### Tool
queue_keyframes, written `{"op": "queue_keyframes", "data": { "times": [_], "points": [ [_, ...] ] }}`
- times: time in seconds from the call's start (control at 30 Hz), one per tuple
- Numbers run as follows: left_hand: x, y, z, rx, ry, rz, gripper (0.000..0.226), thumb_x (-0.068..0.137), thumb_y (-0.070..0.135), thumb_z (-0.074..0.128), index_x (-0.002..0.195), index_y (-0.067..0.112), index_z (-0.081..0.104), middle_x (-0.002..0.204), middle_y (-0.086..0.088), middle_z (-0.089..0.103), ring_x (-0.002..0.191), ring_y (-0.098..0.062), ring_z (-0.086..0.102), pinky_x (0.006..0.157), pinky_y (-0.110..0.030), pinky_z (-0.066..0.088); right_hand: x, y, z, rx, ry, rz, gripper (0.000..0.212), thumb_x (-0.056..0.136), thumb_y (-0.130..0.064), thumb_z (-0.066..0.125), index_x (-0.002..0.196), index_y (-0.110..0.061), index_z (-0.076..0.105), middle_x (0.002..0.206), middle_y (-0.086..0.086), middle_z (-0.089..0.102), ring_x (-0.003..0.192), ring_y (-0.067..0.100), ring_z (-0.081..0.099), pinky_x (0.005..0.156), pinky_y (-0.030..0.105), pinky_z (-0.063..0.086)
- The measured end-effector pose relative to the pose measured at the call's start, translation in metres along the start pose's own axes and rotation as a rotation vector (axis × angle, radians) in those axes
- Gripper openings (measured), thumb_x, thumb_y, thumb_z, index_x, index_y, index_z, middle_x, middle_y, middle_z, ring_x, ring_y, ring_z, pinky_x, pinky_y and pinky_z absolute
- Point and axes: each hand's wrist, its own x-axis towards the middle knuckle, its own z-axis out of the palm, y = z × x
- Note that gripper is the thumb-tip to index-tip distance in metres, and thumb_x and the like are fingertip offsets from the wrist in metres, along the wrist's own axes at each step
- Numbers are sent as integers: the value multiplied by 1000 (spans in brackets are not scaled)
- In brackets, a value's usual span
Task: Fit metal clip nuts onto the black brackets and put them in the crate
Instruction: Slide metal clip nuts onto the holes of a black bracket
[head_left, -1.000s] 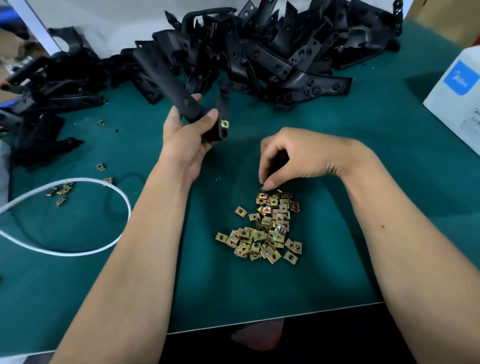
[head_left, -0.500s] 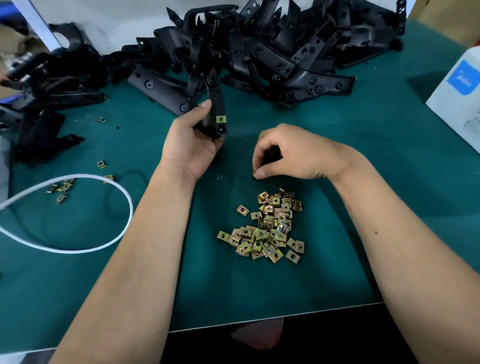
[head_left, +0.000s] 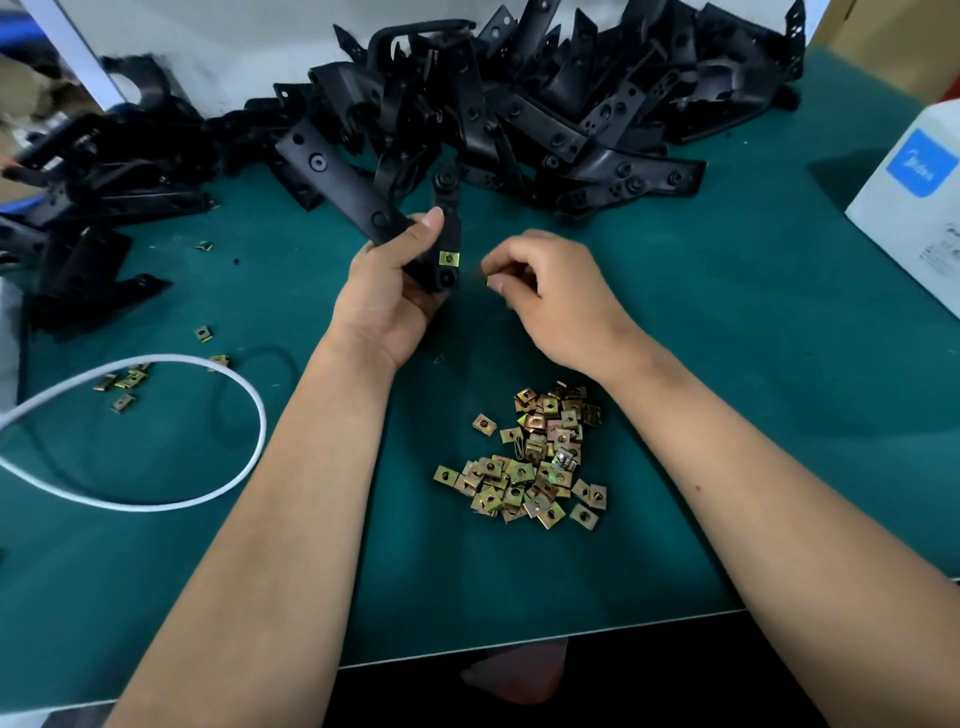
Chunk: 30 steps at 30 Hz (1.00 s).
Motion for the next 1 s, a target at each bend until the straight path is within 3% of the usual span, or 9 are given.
{"op": "queue_keyframes", "data": {
  "times": [0.13,0.3,0.43,0.57,0.67,0.77,1.0],
  "points": [
    [-1,-1,0,3,-19,-20,8,89,14,75,90,17,68,82,4,72,74,-10,68,67,-25,55,-1,-1,-1,79,32,13,15,99,-9,65,99,-19,75,101,0,62,87,12,59,83,15,43],
    [-3,-2,4,18,-68,-48,9,87,15,75,92,15,68,84,1,72,79,-13,69,72,-27,55,0,-2,1,422,136,118,18,102,-9,58,101,-16,74,81,8,67,63,13,60,60,24,49],
    [-7,-3,8,27,-126,-67,23,89,15,72,110,8,65,100,-7,71,91,-19,68,75,-29,58,2,-1,3,707,237,230,17,100,-9,63,103,-14,79,78,-4,71,70,10,64,65,22,52],
    [-10,-5,11,70,-153,-79,8,95,14,67,102,11,70,95,-3,74,85,-15,70,67,-25,57,3,0,3,776,290,232,19,95,-2,68,107,-14,76,76,-3,72,70,14,68,65,24,54],
    [-12,-6,13,80,-149,-84,14,96,15,66,108,9,67,97,-4,72,83,-15,70,65,-25,57,2,0,2,826,336,264,13,89,-3,76,100,-10,73,77,3,74,69,18,71,63,26,55],
    [-12,-7,14,101,-147,-87,27,95,15,67,121,7,63,107,-8,69,91,-18,69,71,-26,58,2,0,1,854,353,285,6,88,-4,78,90,-8,75,77,5,75,69,18,71,62,26,55],
    [-11,-8,15,118,-159,-80,35,96,13,65,129,3,61,123,-16,65,106,-26,65,88,-34,56,3,-1,0,938,382,325,5,92,-1,73,92,-6,75,79,6,76,70,18,73,63,26,57]
  ]
}}
